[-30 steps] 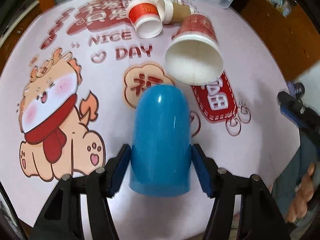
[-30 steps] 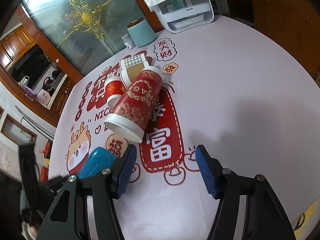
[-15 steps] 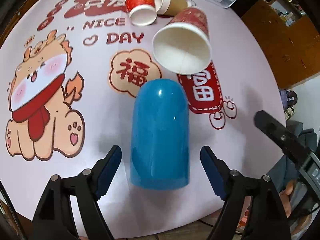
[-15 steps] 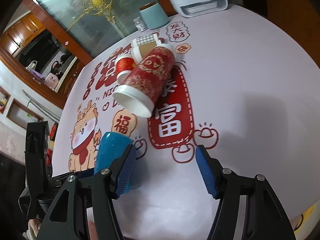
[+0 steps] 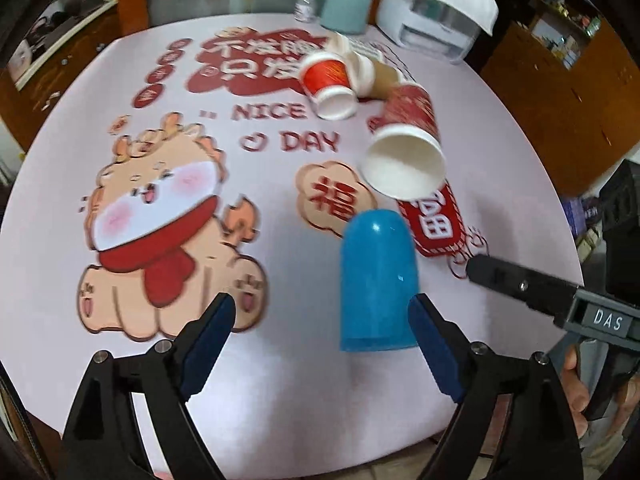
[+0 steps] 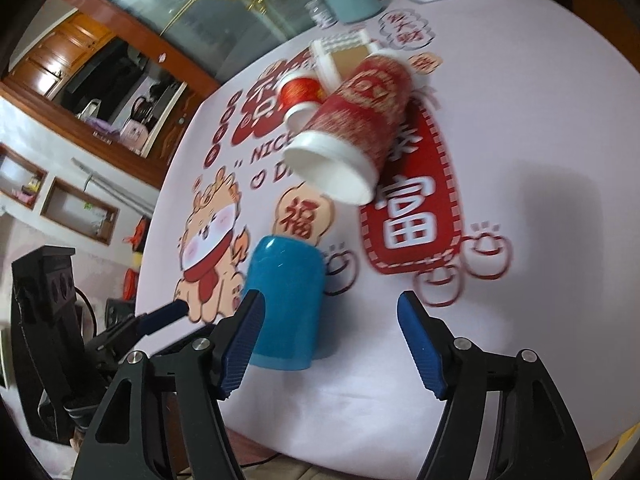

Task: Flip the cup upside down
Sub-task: 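Grasp the upside-down blue cup with the right gripper and lift it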

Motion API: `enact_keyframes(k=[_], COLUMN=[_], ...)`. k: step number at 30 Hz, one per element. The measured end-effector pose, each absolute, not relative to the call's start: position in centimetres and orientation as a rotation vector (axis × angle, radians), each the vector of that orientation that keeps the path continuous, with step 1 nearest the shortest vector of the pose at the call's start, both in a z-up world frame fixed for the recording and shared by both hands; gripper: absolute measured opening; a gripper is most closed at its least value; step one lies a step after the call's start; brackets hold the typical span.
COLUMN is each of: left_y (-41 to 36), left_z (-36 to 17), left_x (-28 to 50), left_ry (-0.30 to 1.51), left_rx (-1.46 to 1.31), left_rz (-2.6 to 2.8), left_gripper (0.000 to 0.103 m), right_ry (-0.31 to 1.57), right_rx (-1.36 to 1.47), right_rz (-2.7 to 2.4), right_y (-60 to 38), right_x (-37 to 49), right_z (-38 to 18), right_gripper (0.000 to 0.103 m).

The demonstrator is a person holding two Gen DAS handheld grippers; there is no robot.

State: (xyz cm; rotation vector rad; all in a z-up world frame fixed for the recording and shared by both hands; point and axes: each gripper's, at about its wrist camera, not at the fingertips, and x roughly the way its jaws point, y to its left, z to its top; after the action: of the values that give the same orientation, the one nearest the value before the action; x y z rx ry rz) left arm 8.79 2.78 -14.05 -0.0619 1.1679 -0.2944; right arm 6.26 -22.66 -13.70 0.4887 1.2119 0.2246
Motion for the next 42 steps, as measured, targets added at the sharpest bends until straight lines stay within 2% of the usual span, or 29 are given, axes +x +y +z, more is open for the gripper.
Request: enact_keyframes(k=[10, 28, 42], left_y=[5.8, 7.0, 9.4], left_z=[-18.2, -18.5, -18.1], left_x=[9.8, 9.9, 9.0], left_ry=[1.234, 1.216, 1.190], left_rx=[-0.156, -0.174, -0.156], left_rz=[-0.295, -0.358, -0.356], left_gripper=[0.088, 0.088, 0.088], right_ry=[1.329, 1.389, 1.474], right_rx=[0.524, 0.444, 0.454], right_rz=[0.280, 0.298, 0.236], right_y=[-17.7, -12.2, -11.3], right_x=[9.9, 13.1, 14.4], right_z=[-17.0, -16.7, -19.4], right_gripper=[0.073, 0.073, 0.073])
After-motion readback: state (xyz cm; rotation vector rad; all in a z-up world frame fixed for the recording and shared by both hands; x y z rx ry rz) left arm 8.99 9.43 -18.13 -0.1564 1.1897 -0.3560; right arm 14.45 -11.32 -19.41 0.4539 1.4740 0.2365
